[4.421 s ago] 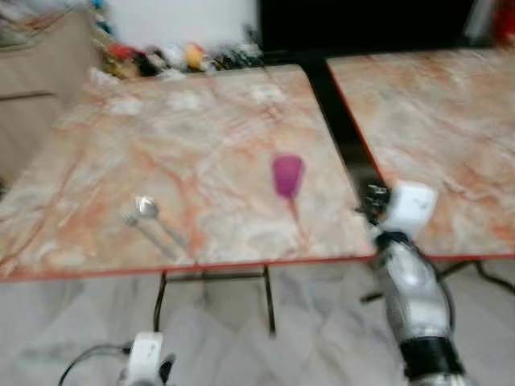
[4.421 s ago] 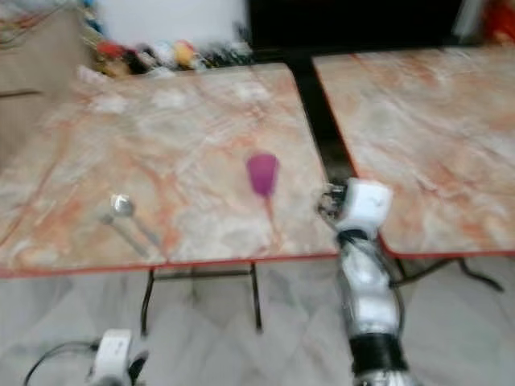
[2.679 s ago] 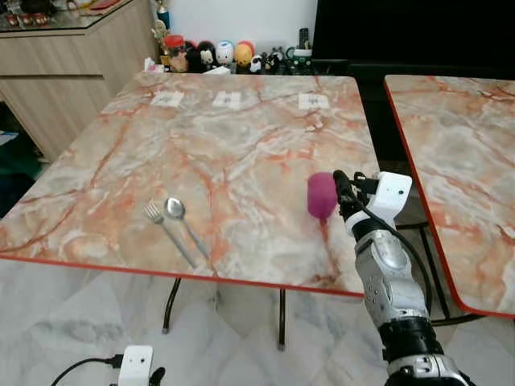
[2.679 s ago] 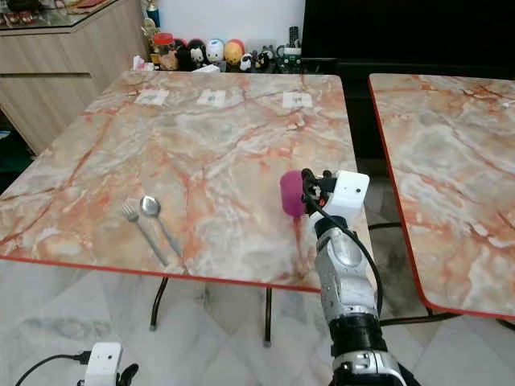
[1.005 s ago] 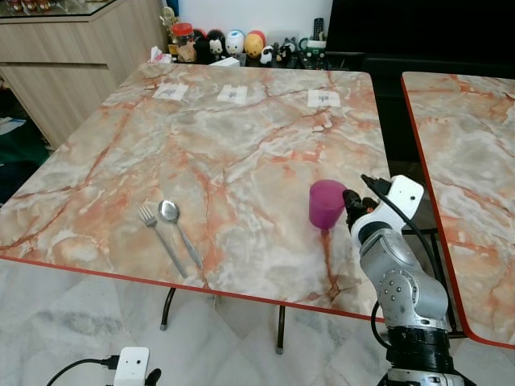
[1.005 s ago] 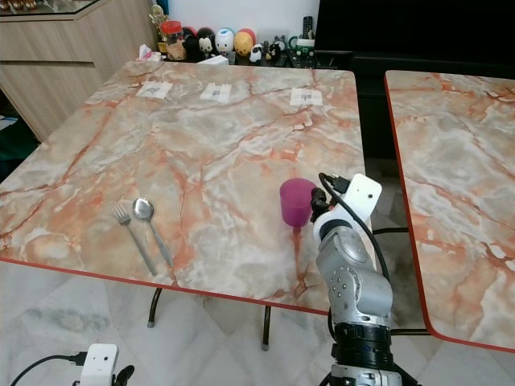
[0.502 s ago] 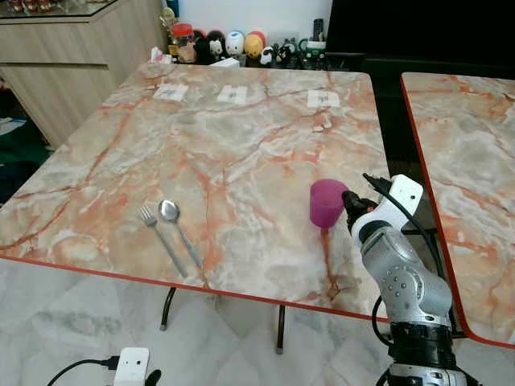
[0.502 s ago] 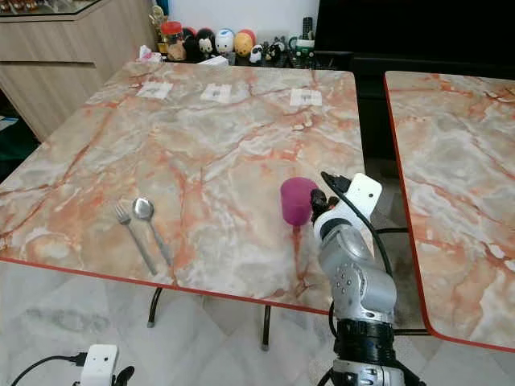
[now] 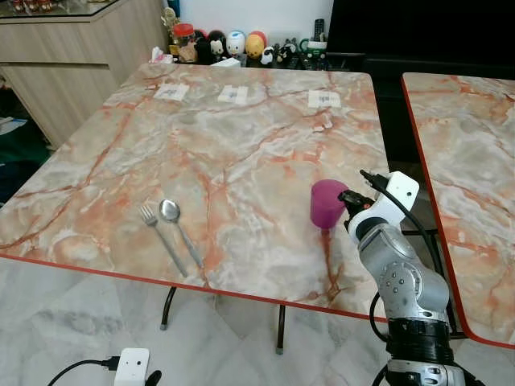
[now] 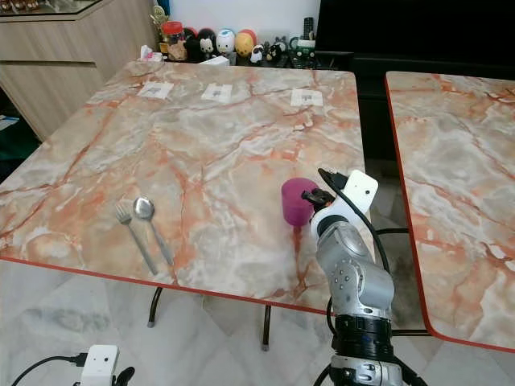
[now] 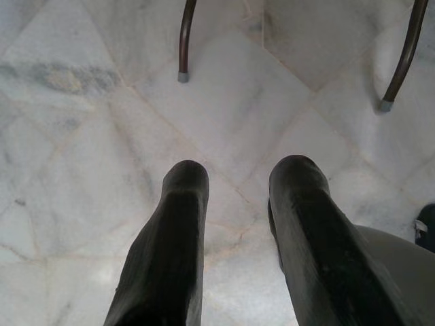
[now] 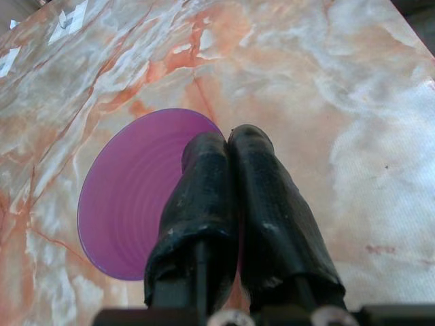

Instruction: Setting the table

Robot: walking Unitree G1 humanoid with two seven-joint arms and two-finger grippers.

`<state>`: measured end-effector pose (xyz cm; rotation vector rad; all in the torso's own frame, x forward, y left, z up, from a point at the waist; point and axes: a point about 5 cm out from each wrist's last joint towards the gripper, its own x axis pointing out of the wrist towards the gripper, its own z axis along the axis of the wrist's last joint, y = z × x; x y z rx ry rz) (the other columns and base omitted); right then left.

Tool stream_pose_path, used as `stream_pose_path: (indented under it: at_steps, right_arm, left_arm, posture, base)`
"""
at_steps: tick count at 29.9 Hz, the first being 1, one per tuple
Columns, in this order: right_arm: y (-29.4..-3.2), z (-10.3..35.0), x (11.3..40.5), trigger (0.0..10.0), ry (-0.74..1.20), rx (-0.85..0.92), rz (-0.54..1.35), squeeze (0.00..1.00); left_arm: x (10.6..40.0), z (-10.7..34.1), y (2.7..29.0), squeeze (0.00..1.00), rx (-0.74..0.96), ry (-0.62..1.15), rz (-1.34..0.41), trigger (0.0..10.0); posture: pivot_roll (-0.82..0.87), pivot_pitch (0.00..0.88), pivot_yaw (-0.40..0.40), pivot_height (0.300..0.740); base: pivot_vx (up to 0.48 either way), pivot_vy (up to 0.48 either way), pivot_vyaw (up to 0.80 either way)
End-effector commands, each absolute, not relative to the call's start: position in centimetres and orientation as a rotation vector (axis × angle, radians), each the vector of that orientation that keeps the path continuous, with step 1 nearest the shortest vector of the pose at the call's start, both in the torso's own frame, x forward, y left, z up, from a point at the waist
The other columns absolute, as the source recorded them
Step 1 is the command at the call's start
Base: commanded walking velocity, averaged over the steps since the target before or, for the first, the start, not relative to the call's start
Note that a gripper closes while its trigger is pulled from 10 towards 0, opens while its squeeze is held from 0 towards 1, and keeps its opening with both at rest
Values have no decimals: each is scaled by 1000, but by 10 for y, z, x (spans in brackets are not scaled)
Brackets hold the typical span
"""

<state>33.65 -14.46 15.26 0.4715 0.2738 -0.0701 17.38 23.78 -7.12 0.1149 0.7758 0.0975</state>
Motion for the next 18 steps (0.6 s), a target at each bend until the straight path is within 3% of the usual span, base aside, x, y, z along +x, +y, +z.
stream_pose_path:
  at_steps: [1,11,18]
  right_arm:
    - [-140,147,337,0,319,481,-57,0]
    - [-139,146,339,0,319,488,-50,0]
    - [-139,166,342,0,156,541,-34,0]
  left_arm:
    - [166,-75,240,0,118,814,94,10000]
    - [166,-76,239,0,116,819,86,10000]
    - [166,-76,238,0,118,818,87,10000]
  posture:
    - [-37,98,39,740]
    - [-34,95,38,740]
    - [-35,94,36,740]
  base:
    - [0,0,0]
    - [0,0,0]
    - [0,0,0]
